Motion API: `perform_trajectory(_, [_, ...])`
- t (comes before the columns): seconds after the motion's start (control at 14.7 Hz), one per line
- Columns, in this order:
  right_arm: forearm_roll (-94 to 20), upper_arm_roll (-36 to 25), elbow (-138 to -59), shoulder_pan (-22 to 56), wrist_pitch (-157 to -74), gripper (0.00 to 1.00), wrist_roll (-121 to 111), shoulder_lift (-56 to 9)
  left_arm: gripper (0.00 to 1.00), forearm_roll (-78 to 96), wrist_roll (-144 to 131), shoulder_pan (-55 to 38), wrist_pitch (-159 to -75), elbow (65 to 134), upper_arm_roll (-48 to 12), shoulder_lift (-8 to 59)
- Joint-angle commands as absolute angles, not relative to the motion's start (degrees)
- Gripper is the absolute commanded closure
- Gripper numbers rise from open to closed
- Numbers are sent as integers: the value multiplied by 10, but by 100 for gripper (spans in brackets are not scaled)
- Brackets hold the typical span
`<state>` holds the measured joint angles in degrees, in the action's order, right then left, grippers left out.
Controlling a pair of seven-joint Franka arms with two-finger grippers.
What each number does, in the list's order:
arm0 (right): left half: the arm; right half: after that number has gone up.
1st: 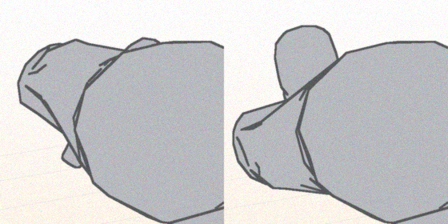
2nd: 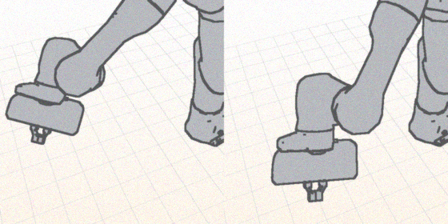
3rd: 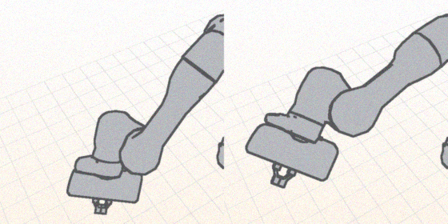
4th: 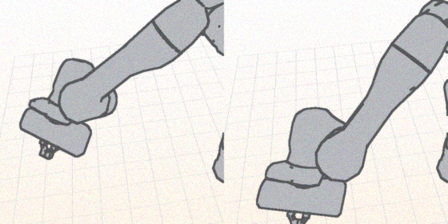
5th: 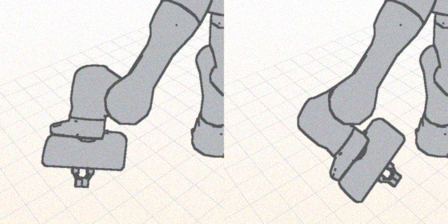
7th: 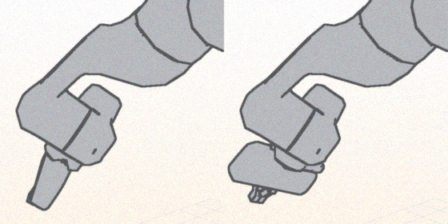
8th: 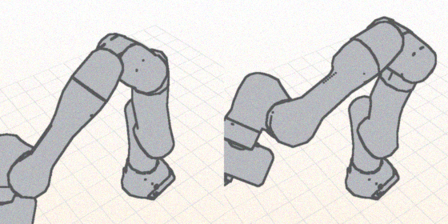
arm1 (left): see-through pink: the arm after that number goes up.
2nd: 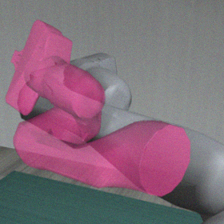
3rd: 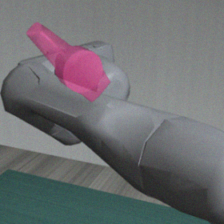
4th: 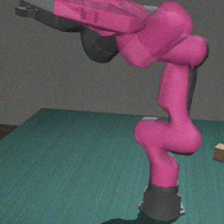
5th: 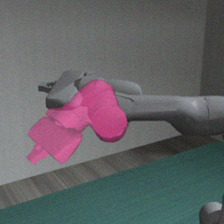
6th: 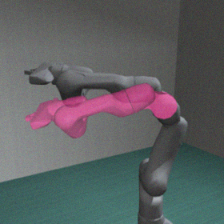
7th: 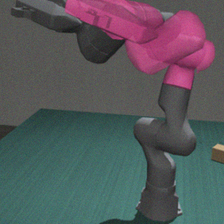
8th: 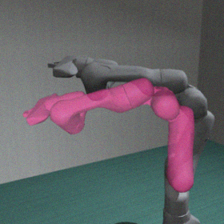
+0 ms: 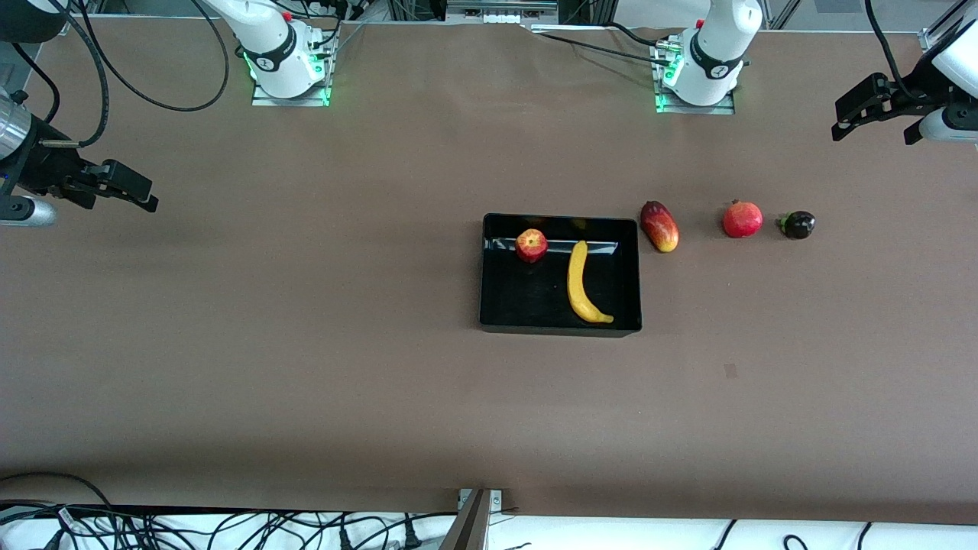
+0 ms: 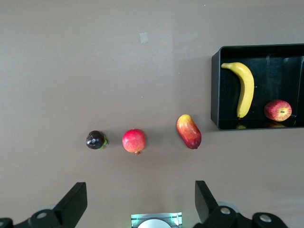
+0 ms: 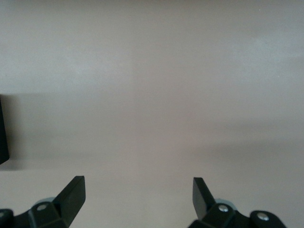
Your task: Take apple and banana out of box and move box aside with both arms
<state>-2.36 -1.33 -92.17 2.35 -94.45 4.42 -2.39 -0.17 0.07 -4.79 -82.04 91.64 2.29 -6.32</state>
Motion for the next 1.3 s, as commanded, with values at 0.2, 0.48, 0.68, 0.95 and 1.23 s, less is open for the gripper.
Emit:
perform_trajectory(0.2, [-19, -11, -911, 18, -938, 0, 42, -27, 0, 17, -63, -67, -817, 910, 22, -37])
perform_trajectory(0.48, [-18, -11, -912, 18, -938, 0, 42, -27, 0, 19, -203, -95, -863, 914, -11, 13])
perform_trajectory(0.68, [-18, -11, -912, 18, -938, 0, 41, -27, 0, 31, -292, -98, -911, 915, -42, 61])
perform_trajectory(0.95, [-18, -11, -912, 18, -938, 0, 41, -27, 0, 55, -407, -103, -990, 916, -105, 141])
perform_trajectory(1.23, [-18, -11, -912, 18, -938, 0, 42, -27, 0, 38, -500, -104, -1090, 925, -149, 199])
